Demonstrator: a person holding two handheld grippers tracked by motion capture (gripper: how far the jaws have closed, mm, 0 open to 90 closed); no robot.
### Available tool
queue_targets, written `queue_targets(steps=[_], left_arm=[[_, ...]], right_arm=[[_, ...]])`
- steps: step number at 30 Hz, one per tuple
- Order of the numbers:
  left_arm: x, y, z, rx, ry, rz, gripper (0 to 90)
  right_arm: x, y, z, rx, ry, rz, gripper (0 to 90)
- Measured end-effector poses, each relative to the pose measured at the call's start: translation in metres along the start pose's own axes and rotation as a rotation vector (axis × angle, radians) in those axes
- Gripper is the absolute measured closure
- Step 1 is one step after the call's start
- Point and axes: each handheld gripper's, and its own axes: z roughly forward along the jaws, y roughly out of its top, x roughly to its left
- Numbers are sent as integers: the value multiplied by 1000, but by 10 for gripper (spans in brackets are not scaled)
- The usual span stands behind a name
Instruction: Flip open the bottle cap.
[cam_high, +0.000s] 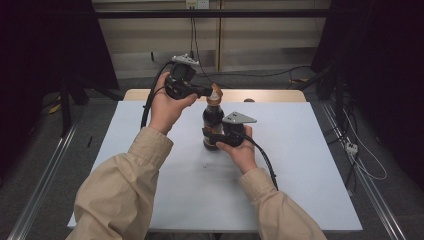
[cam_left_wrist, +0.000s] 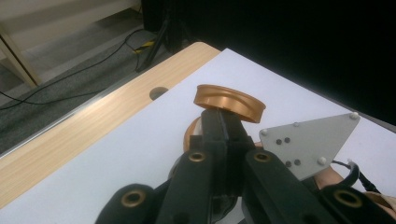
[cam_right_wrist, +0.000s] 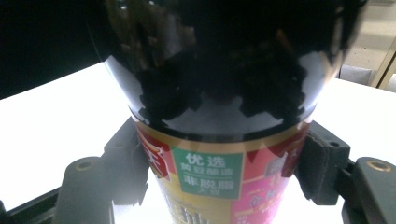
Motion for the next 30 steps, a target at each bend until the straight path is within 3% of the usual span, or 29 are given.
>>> queue_targets(steps=[30], left_arm=[[-2, 4, 3, -12, -7, -4, 900]], right_arm=[[0, -1, 0, -1, 0, -4, 297]])
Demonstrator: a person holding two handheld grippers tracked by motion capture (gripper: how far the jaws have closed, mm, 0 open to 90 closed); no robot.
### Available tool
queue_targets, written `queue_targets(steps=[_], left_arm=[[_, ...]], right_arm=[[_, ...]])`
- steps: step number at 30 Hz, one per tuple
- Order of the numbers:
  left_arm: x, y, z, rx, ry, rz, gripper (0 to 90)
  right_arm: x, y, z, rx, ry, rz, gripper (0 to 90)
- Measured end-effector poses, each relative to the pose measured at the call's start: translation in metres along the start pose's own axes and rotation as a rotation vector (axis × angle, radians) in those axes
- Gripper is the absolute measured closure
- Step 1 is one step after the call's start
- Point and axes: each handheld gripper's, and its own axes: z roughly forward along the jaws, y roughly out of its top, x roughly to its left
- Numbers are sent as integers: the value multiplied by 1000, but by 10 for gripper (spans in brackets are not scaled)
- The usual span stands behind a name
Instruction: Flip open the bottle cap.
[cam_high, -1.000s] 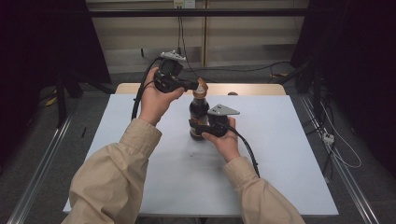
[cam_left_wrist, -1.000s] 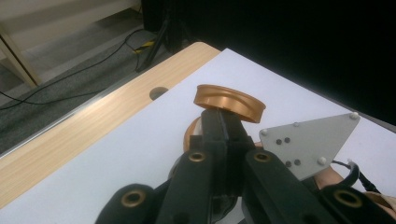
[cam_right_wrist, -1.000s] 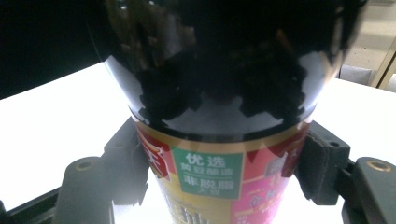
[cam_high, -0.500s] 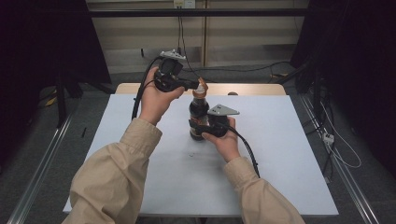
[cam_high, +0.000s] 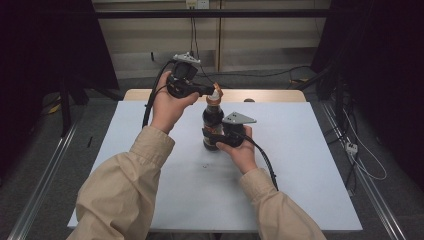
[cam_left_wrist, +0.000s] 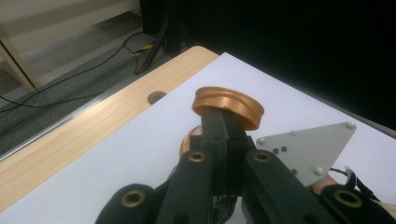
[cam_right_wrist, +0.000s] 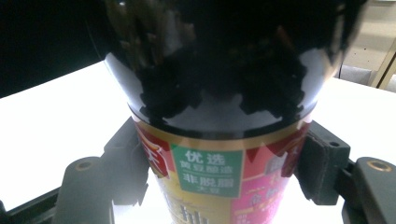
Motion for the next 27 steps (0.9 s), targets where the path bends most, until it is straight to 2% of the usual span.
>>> queue_targets(steps=[9, 18, 27], left_arm=[[-2, 3, 0, -2, -11, 10, 900], [-3, 4, 2, 2, -5, 9, 900], [-1, 3, 1, 0, -17, 4, 900]], right_arm=[[0, 0, 0, 2, 0, 0, 297], [0, 0, 0, 3, -1, -1, 297], [0, -1, 0, 2, -3, -1, 296]])
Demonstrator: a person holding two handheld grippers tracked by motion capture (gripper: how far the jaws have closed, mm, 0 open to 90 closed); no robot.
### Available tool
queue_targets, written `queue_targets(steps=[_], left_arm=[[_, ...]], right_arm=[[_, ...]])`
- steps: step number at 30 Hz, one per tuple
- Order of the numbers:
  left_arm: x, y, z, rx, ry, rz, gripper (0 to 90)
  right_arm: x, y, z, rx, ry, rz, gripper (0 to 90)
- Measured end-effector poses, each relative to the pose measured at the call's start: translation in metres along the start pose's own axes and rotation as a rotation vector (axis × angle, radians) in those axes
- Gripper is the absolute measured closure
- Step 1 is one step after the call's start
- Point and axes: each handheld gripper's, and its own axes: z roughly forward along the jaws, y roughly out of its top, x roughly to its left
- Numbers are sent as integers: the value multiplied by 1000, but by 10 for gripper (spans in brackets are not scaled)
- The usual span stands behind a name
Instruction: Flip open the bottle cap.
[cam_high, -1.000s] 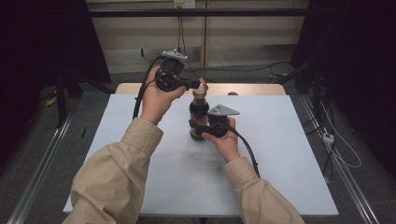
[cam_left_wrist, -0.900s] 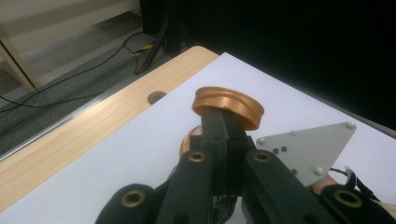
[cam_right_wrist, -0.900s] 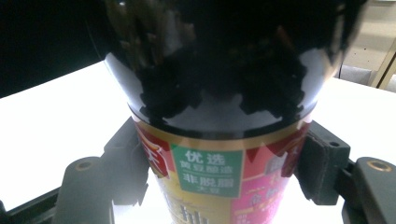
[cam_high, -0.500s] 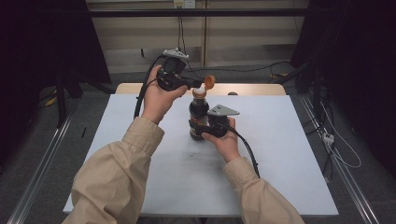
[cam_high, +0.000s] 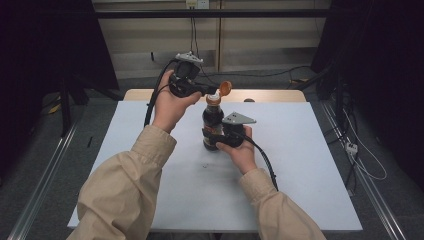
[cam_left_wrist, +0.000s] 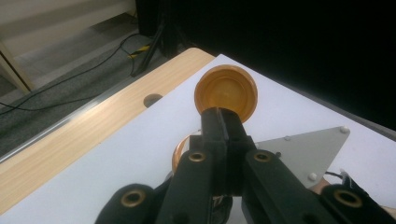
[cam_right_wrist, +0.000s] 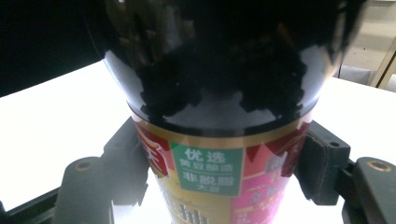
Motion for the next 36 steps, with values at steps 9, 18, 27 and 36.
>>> queue_targets(steps=[9, 18, 27, 36], left_arm=[[3, -1, -8, -18, -24, -9, 900], [7, -6, -16, -8, -25, -4, 786], [12, -15, -19, 7, -18, -28, 669], [11, -19, -22, -3, -21, -40, 524]], right_arm=[[0, 0, 0, -2, -4, 7, 289], [0, 1, -1, -2, 1, 21, 273], [-4, 3, -7, 30, 15, 59, 192], [-10, 5, -16, 57, 24, 60, 151]])
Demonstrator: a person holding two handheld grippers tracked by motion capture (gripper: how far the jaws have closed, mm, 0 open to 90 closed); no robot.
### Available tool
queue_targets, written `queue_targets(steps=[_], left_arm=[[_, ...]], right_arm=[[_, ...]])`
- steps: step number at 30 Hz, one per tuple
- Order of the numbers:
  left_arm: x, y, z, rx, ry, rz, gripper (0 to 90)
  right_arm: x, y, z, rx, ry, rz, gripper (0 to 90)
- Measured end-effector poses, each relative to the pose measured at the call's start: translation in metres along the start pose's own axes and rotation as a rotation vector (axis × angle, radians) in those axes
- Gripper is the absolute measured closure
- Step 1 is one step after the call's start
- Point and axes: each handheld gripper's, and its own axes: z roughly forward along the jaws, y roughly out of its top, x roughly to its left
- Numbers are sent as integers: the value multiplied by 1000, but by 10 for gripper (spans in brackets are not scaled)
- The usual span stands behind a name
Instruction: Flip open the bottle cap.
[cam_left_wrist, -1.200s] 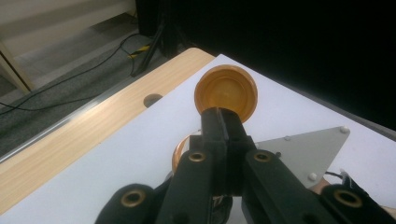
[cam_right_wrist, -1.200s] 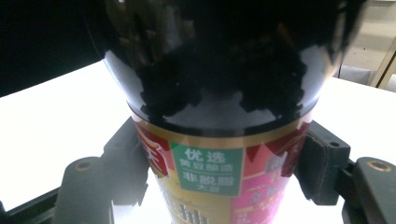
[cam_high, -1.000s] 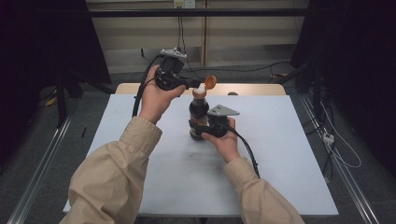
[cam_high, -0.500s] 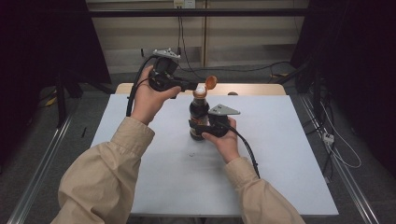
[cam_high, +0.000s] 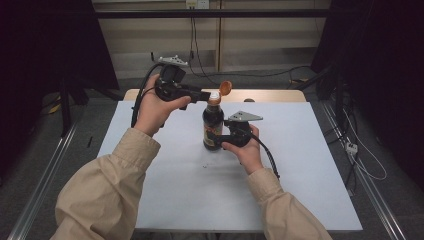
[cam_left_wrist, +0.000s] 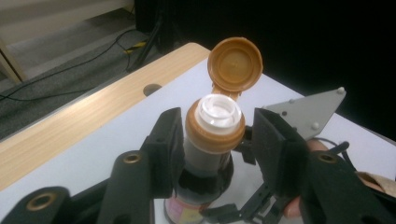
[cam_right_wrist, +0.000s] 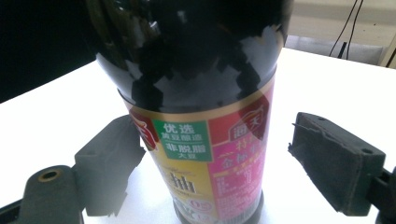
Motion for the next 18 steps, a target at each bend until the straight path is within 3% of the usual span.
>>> queue_targets(steps=[18], left_arm=[[4, -24, -8, -3, 3, -18, 350]], right_arm=[[-7, -3, -18, 15, 7, -19, 146]])
